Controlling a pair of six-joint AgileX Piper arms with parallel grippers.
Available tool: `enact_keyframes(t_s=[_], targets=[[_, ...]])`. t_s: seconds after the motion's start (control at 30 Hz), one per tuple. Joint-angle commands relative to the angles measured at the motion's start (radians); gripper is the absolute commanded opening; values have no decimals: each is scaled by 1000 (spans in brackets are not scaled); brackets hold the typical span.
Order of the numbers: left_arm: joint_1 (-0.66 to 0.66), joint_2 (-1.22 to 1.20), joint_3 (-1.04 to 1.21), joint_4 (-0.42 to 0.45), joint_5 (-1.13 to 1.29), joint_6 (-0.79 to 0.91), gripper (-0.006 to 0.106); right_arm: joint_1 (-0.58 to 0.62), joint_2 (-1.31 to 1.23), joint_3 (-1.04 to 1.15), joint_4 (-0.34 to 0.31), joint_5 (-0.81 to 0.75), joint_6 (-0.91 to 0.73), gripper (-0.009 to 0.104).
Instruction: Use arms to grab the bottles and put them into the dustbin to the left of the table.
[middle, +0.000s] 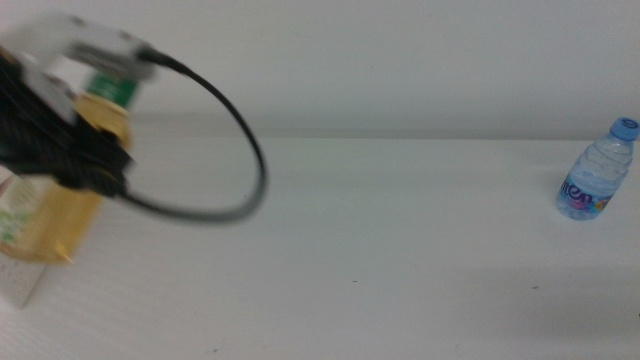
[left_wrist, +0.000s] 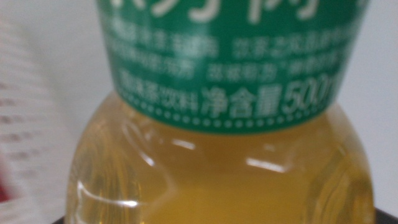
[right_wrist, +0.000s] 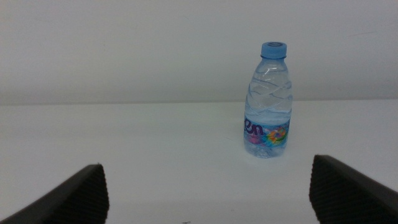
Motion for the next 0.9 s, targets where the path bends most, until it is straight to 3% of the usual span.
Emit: enact_keyframes(t_s=[0.0, 0.17, 0.4, 0.6, 0.87], targets=[[106, 34, -81, -23, 80, 107, -2, -6, -39, 44, -7, -8, -10, 85], [284, 166, -224, -50, 83, 280, -2, -6, -39, 44, -7, -8, -10, 85], [461, 366, -414, -16, 84, 296, -2, -6, -39, 44, -7, -8, -10, 85], [540, 465, -424, -15, 83, 294, -2, -6, -39, 44, -7, -8, -10, 85], [547, 502, -374, -15, 83, 289, -2, -6, -39, 44, -7, -8, -10, 85]])
